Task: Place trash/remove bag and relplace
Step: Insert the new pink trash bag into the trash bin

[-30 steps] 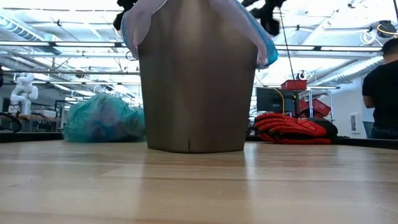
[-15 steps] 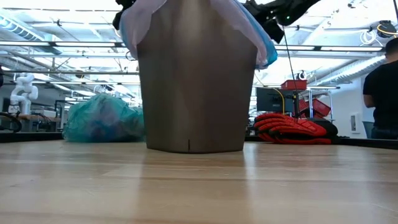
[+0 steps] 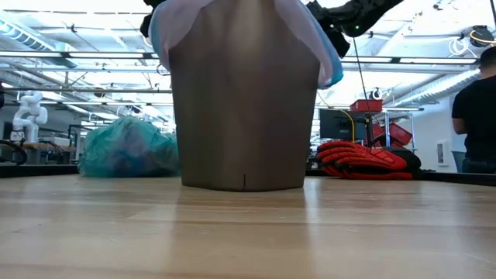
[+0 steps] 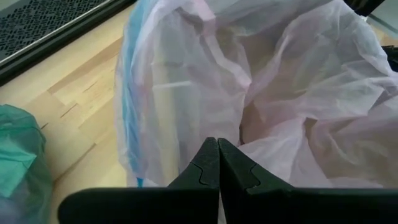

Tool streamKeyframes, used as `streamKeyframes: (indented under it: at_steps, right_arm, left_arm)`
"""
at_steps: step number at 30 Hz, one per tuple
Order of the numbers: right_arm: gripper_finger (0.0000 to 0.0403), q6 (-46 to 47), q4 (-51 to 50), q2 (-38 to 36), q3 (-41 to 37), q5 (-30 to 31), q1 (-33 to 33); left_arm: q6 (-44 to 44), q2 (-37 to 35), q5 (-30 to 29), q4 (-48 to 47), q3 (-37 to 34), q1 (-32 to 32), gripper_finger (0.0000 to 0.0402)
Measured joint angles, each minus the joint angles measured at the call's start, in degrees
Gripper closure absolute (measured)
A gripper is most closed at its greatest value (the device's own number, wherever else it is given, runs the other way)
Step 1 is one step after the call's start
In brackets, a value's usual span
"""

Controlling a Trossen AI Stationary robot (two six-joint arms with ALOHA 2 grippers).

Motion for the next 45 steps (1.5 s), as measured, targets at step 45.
streamKeyframes:
  at_steps: [45]
  right_arm:
    - [0.0403,-10.74,-18.15,-15.01,0.24,10.02,8.71]
  left_arm:
    - [2.89,-7.82,8.94,0.09,0.07,1.51,0.0402]
